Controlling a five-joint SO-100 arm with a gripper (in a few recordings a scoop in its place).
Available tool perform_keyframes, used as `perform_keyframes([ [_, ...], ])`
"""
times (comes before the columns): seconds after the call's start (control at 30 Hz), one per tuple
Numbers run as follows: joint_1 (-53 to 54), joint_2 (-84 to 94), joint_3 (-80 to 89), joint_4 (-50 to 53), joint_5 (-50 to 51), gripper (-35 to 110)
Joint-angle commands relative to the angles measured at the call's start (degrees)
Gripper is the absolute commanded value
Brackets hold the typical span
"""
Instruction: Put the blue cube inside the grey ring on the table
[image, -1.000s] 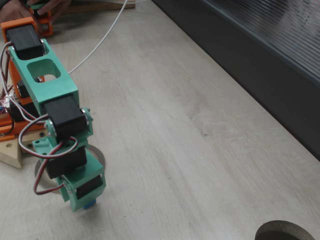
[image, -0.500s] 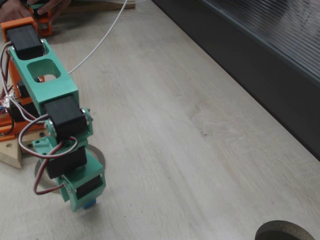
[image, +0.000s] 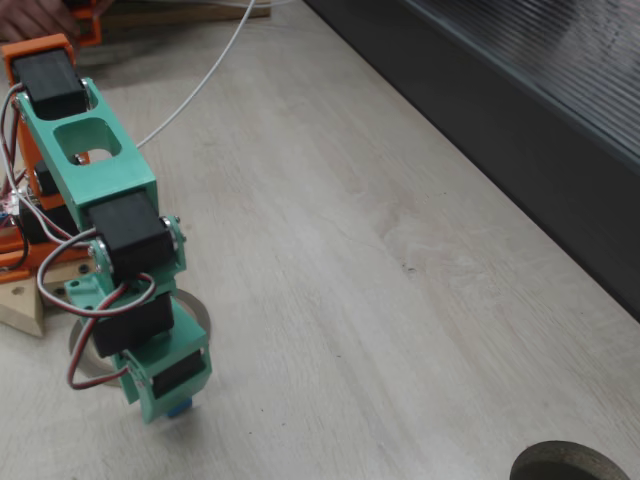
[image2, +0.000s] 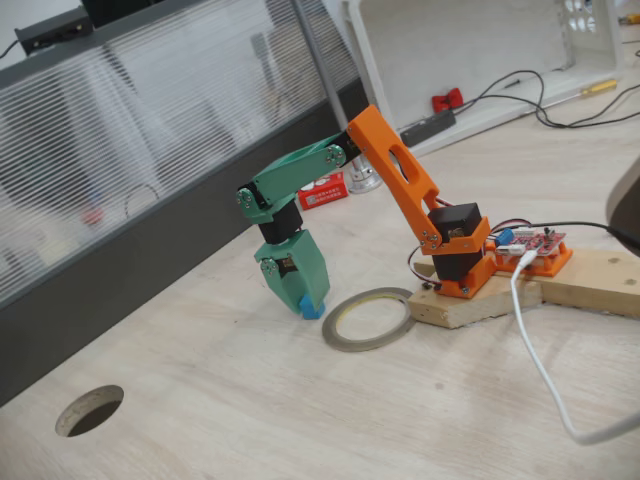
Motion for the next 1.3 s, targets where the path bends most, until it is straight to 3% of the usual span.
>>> perform_keyframes([
  [0.0,0.35,5.8,-0.97,0.26,0.7,2],
  [0.67,0.0,13.54,-0.18,0.53,0.79,2],
  [0.97,-0.09,19.25,-0.09,11.69,0.79,2],
  [1.27,-0.18,19.42,0.0,12.92,0.79,2],
])
